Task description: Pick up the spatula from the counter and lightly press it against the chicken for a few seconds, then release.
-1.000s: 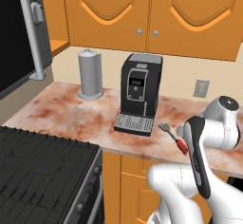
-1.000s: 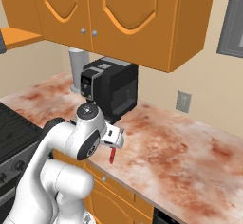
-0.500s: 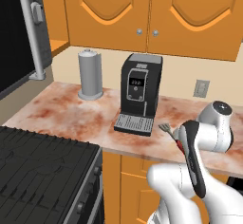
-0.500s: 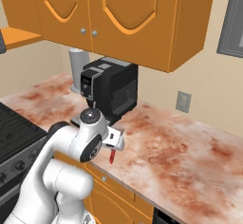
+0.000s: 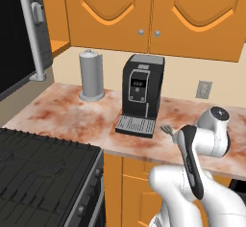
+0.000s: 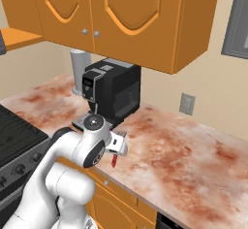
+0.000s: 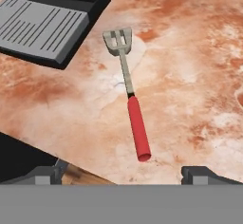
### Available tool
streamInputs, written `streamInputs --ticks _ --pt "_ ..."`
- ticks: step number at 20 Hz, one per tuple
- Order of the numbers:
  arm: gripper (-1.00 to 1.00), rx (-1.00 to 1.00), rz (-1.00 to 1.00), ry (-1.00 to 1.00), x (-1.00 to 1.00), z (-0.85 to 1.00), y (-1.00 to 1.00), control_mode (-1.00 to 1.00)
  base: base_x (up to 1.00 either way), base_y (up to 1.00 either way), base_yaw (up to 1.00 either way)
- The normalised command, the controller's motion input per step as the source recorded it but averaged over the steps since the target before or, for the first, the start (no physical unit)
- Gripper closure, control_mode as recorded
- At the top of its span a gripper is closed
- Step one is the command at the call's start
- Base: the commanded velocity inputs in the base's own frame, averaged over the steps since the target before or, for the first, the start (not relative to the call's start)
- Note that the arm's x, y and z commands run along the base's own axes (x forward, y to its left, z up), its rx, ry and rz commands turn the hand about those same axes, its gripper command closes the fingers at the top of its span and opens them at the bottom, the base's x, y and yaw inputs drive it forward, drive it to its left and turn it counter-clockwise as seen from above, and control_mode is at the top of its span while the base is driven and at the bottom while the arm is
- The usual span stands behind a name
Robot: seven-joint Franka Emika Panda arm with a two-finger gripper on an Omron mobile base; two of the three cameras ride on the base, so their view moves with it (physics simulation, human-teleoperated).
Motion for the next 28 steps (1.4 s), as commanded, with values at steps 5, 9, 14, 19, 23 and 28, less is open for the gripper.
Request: streamInputs --ticks 5,9,14,19,23,28 --pt "-1.0 0.0 0.0 0.03 0.16 -0.11 -0.03 -1.0 0.0 0.0 0.0" --pt "-1.0 0.0 0.0 0.03 0.15 -0.11 -0.12 -1.0 0.0 0.0 0.0" --pt "-1.0 0.0 0.0 0.04 0.14 -0.24 -0.06 -1.0 0.0 0.0 0.0" --pt "-1.0 0.0 0.0 0.03 0.14 -0.27 -0.01 -1.0 0.0 0.0 0.0" --pt "-1.0 0.0 0.0 0.02 0.11 -0.27 -0.01 -1.0 0.0 0.0 0.0" --pt "-1.0 0.0 0.0 0.01 0.07 -0.29 0.0 -1.0 0.0 0.0 0.0"
